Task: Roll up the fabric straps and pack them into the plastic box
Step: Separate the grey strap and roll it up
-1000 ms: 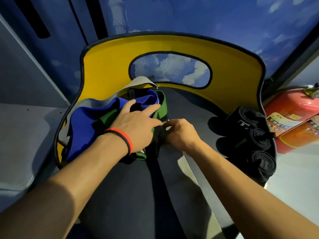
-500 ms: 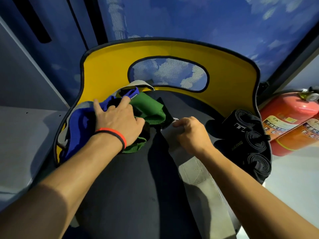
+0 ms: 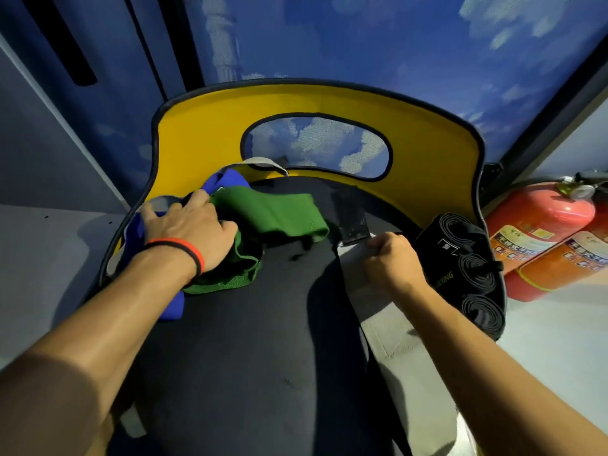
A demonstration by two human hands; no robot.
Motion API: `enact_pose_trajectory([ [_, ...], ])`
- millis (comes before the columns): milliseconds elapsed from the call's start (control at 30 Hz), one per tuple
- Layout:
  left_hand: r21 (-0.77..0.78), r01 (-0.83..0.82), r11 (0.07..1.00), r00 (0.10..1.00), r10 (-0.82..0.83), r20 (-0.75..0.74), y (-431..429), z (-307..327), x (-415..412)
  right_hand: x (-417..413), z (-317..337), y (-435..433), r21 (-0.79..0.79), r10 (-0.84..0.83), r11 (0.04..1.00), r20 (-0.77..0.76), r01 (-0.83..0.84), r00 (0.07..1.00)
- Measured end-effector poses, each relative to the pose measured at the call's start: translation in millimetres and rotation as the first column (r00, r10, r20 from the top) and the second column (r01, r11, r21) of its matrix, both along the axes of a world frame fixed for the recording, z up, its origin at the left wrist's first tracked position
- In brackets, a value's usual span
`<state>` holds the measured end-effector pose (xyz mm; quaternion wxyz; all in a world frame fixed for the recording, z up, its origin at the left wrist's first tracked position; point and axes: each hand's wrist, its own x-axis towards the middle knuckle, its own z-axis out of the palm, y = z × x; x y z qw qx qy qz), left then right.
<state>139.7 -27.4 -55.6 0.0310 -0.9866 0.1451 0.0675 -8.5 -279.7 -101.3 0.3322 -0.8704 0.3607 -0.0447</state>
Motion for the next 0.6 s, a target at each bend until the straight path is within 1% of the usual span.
enact_pose_trajectory([
  [67, 0.005, -0.022, 1.000, 1.000, 0.022, -0.015, 6, 2, 5, -4, 0, -6, 0.068, -0.041, 0.997, 0.003, 0.040, 0.999],
  [133, 0.023, -0.022, 1.000, 1.000, 0.022, -0.004, 6, 5, 5, -7, -3, -8, 0.088, -0.051, 0.995, 0.015, 0.049, 0.999],
  [200, 0.050, 0.015, 0.999, 1.000, -0.016, 0.021, 2, 8, 2, -6, -7, -10, 0.118, -0.070, 0.991, 0.062, 0.063, 0.996],
  [300, 0.079, 0.038, 0.996, 0.999, -0.039, 0.015, -5, 12, -4, 5, -8, -9, 0.189, -0.108, 0.979, 0.140, 0.080, 0.984],
  [367, 0.086, 0.057, 0.995, 0.996, -0.062, 0.063, -8, 15, -7, 16, -8, -6, 0.240, -0.128, 0.968, 0.205, 0.077, 0.970],
  [433, 0.041, 0.044, 0.998, 0.990, -0.049, 0.130, -10, 21, -9, 27, -11, -3, 0.274, -0.146, 0.959, 0.247, 0.075, 0.958],
  [500, 0.016, 0.015, 1.000, 0.990, -0.018, 0.139, -12, 26, -11, 36, -18, -4, 0.285, -0.151, 0.955, 0.250, 0.076, 0.957],
  [600, 0.070, 0.033, 0.997, 0.989, -0.042, 0.141, -15, 26, -12, 43, -26, -7, 0.290, -0.156, 0.953, 0.230, 0.085, 0.961],
])
